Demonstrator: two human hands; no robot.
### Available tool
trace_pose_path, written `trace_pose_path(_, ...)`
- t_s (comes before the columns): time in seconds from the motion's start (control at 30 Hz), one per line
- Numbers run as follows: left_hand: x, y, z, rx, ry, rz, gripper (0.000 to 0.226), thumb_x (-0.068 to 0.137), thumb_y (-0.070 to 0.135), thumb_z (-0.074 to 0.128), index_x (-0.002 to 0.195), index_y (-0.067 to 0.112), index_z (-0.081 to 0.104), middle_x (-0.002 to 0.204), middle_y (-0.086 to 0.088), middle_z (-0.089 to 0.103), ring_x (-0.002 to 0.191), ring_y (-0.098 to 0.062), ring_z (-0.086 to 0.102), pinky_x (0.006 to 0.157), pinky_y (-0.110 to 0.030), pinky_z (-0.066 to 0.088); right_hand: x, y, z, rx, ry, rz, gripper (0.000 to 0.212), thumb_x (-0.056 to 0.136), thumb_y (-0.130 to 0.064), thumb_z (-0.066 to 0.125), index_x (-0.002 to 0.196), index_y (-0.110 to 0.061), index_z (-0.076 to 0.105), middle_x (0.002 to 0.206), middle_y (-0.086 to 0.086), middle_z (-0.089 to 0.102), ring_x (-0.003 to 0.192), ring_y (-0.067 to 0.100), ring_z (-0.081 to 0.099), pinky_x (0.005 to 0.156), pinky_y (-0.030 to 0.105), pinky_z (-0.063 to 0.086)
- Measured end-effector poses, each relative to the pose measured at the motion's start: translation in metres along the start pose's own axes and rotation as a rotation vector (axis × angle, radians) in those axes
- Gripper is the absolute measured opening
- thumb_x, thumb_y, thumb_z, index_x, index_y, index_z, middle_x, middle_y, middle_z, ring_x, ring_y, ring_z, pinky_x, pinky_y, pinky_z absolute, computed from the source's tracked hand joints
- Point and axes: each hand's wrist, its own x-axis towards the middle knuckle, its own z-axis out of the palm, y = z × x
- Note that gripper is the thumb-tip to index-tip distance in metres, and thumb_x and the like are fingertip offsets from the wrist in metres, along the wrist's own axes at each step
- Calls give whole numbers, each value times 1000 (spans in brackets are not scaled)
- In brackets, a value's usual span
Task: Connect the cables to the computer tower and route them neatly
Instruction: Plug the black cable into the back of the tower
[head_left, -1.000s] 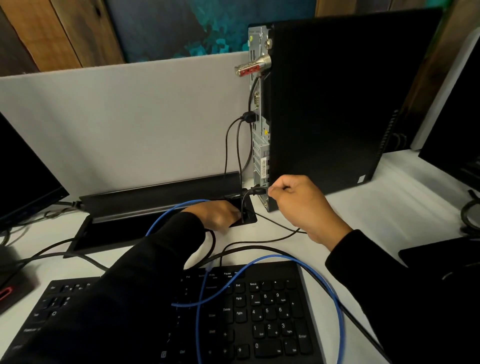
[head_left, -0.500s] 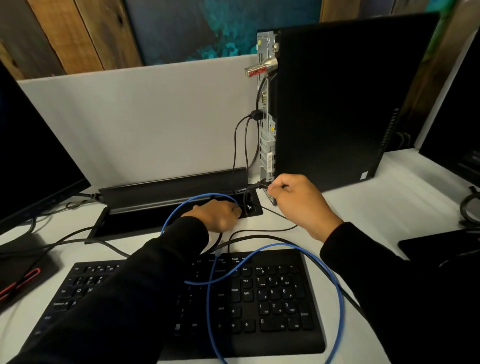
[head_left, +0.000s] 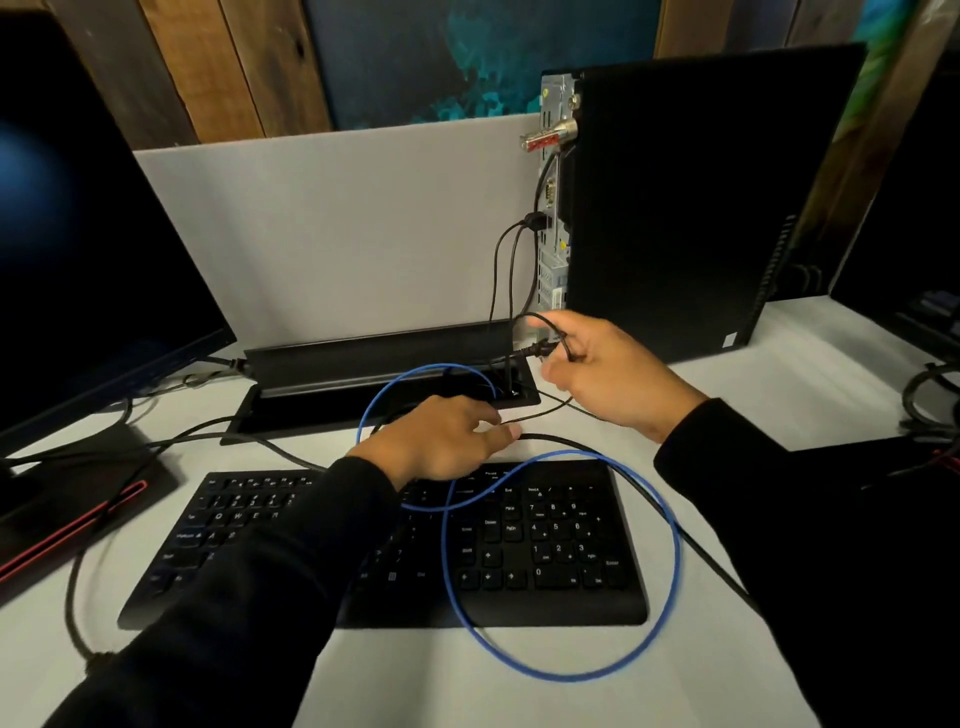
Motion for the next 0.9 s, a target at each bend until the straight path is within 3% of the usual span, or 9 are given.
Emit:
trace_pose_path(0.1,-9,-7,11,28,10,76,75,84,84,42,141,38,55,144,4,52,137,-19,46,116,-41,37,-5,9,-1,-44,144,54,51,101,-20,61,149,-32,47,90,2,74,81,14,66,69,18,43)
trace_pose_path(0.2,-17,-19,18,47,84,70,59,93,65,55,146,38,49,147,0,45,139,-22,42,118,-42,35,-14,16,-7,-9,183,113,50,100,-17,63,147,-27,48,89,2,72,80,9,67,71,19,47)
trace_pose_path(0.3,-27,-30,23,42,199,20,58,95,51,61,146,31,44,142,-5,49,133,-27,48,110,-42,43,-26,27,-7,20,201,123,56,96,-8,65,146,-28,49,90,8,72,76,13,69,72,21,54)
trace_pose_path(0.37,-32,-33,29,75,272,22,44,95,48,62,129,21,54,121,-6,61,116,-28,59,94,-38,49,-28,35,-3,-92,235,139,57,95,-11,68,145,-31,49,99,4,69,81,14,67,70,18,48)
trace_pose_path(0.47,-36,-35,34,95,329,33,29,93,48,64,94,21,54,92,2,60,95,-25,61,74,-32,43,-28,42,1,-162,255,165,51,97,-14,67,142,-31,51,114,0,65,87,9,63,69,16,45)
trace_pose_path(0.57,-36,-34,33,56,343,10,43,90,57,65,109,20,55,93,4,57,90,-20,57,74,-31,41,-30,43,7,-126,280,141,55,100,-6,56,147,-31,43,108,-3,68,86,13,70,83,30,58)
trace_pose_path(0.67,-37,-34,35,47,359,-3,53,90,67,56,118,22,53,94,-1,64,90,-22,60,76,-34,48,-29,40,14,-22,326,185,57,106,-10,47,155,-34,30,107,-5,68,71,16,74,74,30,63)
trace_pose_path(0.8,-42,-36,49,108,482,17,53,88,75,45,111,29,56,84,0,69,92,-26,64,74,-37,53,-28,44,21,-140,285,156,36,111,-20,35,138,-27,57,100,-2,72,63,13,72,59,15,54)
trace_pose_path(0.9,-43,-36,52,88,540,22,45,89,67,55,120,34,53,80,4,68,88,-23,64,72,-34,50,-28,43,25,-237,215,91,34,108,-16,41,133,-21,64,95,-2,72,70,11,69,65,14,51)
